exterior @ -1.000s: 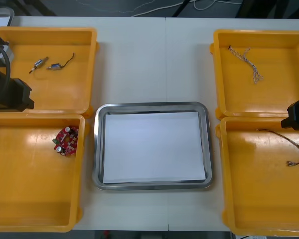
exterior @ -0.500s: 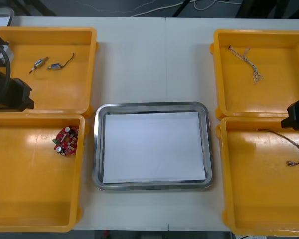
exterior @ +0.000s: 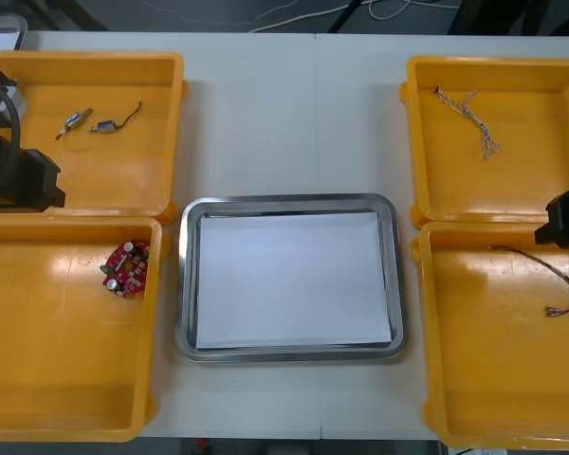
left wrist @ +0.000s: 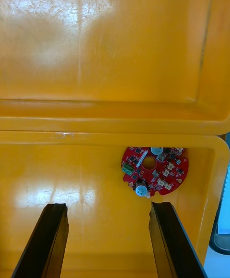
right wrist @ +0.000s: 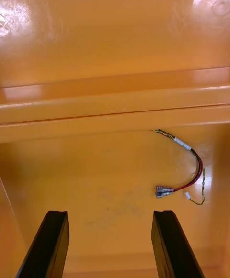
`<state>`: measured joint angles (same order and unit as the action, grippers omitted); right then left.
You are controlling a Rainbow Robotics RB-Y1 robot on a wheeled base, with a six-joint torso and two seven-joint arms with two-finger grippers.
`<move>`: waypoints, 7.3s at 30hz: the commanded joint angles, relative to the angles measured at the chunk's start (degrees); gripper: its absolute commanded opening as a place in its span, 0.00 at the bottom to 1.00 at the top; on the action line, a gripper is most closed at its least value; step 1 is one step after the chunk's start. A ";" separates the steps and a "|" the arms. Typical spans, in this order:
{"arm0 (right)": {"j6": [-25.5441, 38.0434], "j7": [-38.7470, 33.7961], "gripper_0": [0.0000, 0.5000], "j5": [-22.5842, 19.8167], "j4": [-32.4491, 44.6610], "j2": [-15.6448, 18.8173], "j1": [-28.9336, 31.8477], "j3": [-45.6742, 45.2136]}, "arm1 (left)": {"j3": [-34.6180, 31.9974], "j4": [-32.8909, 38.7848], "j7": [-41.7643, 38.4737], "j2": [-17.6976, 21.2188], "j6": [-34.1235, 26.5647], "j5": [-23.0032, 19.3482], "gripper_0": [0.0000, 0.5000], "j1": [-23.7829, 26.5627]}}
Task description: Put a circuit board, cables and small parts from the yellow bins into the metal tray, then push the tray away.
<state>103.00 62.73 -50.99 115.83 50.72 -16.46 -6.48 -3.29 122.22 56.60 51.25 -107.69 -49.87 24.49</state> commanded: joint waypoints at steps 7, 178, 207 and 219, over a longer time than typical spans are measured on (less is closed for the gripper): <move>-0.44 2.49 1.00 0.45 0.19 -0.44 0.55 -2.05 | -1.45 1.61 2.64 1.75 0.55 0.39 1.00 -0.59; -26.19 -25.64 0.00 13.81 -10.36 -13.89 21.99 -6.09 | 4.61 -1.02 19.87 -24.88 17.43 27.98 0.97 -22.29; -3.60 -26.34 0.00 11.35 7.39 -9.58 18.39 -9.96 | 6.28 -1.55 20.31 -26.73 16.99 31.41 0.66 -22.73; -3.34 -26.34 0.00 10.12 16.89 -11.87 27.09 -11.01 | 6.28 -1.46 20.48 -26.64 16.90 31.41 0.00 -22.91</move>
<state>99.35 38.20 -40.26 128.80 39.22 6.82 -14.94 1.82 120.20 69.36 25.53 -90.73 -19.11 3.05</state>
